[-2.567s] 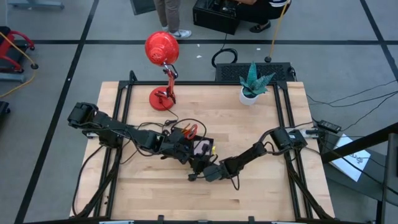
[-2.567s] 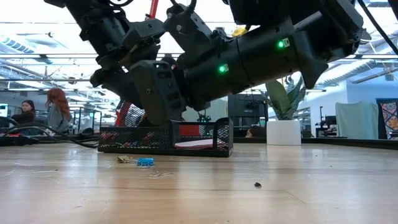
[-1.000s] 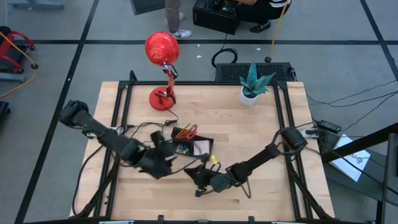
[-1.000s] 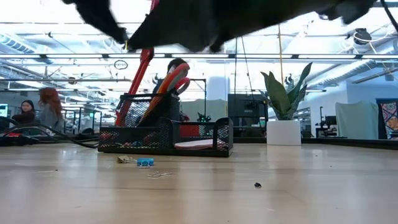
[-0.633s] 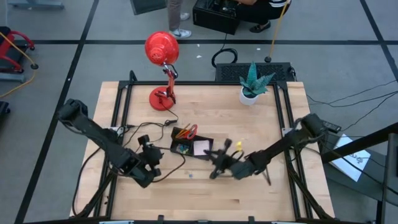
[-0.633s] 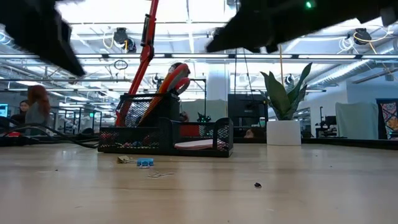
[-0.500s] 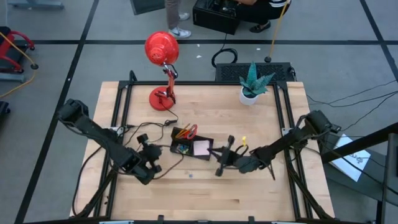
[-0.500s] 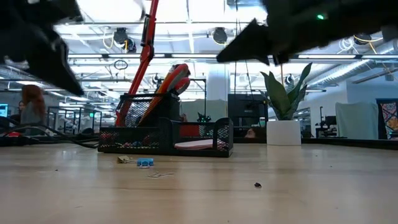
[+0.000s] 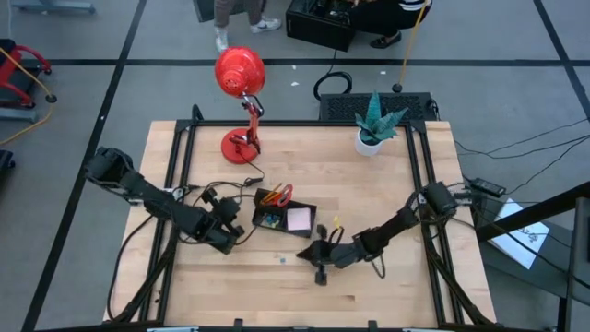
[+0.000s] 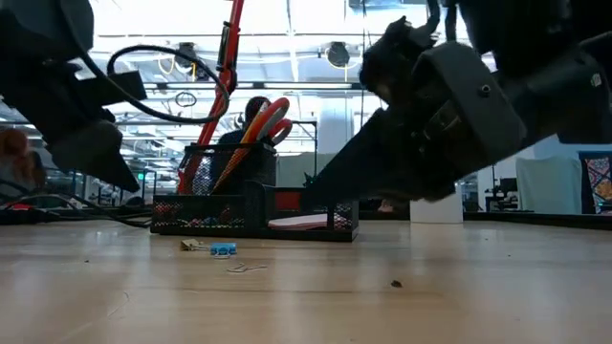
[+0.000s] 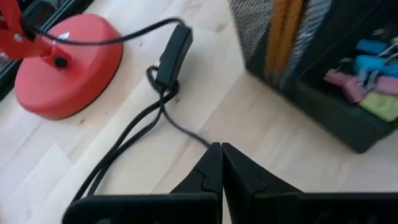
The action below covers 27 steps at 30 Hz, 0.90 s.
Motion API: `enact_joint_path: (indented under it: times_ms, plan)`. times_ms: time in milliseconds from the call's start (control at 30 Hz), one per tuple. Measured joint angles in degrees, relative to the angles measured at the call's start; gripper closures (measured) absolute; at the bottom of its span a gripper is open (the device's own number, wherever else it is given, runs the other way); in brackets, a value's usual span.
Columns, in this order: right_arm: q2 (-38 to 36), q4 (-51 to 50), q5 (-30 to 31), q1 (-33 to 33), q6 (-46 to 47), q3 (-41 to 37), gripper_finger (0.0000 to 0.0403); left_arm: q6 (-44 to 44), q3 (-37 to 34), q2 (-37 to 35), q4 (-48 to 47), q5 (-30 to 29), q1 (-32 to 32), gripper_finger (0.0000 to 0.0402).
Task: Pick and place office supplies into organizer
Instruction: Put the green binder clip into the desk organizer
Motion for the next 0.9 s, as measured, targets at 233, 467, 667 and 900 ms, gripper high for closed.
enact_joint_path:
  times_ms: [233,467,667,900]
  plan:
    - [0.5,-8.1,4.2,-0.8,4.0,0.7,0.0399,2.8,-1.8,0.0,5.0,3.2,2.6,0.0381]
    - [0.2,-12.7,7.2,-2.9,7.5,0.9,0.0399,8.2,-2.3,0.0,13.4,5.9,3.4,0.0396]
    - [0.2,-14.0,8.5,-4.8,7.9,0.9,0.0399,10.9,-2.3,0.0,16.6,7.2,3.3,0.0386]
    - [0.2,-16.2,9.9,-6.7,8.1,0.9,0.0399,11.7,-2.3,0.0,16.6,7.7,3.3,0.0391]
